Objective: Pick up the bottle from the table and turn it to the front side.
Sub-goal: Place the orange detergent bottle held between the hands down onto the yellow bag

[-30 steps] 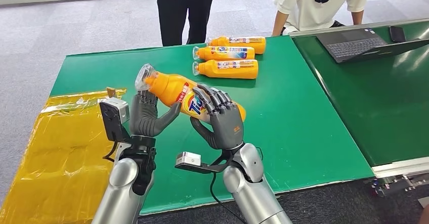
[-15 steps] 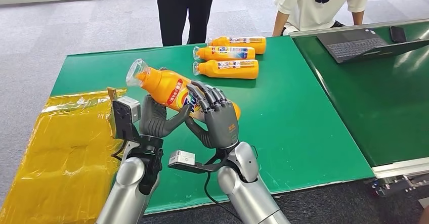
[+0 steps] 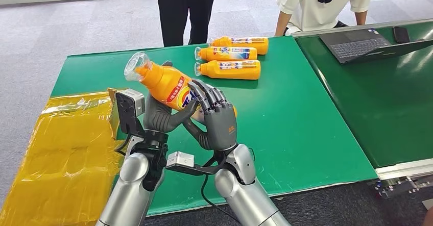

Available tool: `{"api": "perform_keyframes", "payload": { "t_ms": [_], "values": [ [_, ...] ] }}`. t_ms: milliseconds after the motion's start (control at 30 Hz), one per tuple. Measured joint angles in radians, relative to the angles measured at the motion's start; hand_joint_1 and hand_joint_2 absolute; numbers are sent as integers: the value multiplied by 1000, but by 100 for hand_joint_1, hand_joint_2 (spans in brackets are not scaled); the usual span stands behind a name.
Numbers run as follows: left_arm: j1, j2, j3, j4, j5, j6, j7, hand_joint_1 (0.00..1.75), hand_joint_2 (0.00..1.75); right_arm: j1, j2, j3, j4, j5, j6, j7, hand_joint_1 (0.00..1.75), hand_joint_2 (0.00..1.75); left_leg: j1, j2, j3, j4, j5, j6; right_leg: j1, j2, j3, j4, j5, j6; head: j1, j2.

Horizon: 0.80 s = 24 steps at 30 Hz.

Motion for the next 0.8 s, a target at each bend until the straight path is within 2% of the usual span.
{"api": "perform_keyframes", "payload": {
  "t_ms": [100, 133, 767, 800],
  "values": [
    [-1, -1, 0, -7, -2, 10, 4, 142, 175, -1, 0, 7, 5, -3, -2, 5, 175, 175, 0, 0, 0, 0, 0, 0, 0, 0, 0, 0, 0, 0, 0, 0],
    [-1, -2, 0, -10, -4, 13, 4, 175, 175, -1, 0, 9, 7, -3, -2, 8, 175, 175, 0, 0, 0, 0, 0, 0, 0, 0, 0, 0, 0, 0, 0, 0],
    [2, -1, -1, -23, -19, 31, 3, 175, 175, -7, 2, 21, 15, -8, -3, 15, 175, 175, 0, 0, 0, 0, 0, 0, 0, 0, 0, 0, 0, 0, 0, 0],
    [2, -1, -1, -23, -19, 31, 3, 175, 175, -7, 2, 21, 15, -9, -3, 14, 143, 175, 0, 0, 0, 0, 0, 0, 0, 0, 0, 0, 0, 0, 0, 0]
  ]
}}
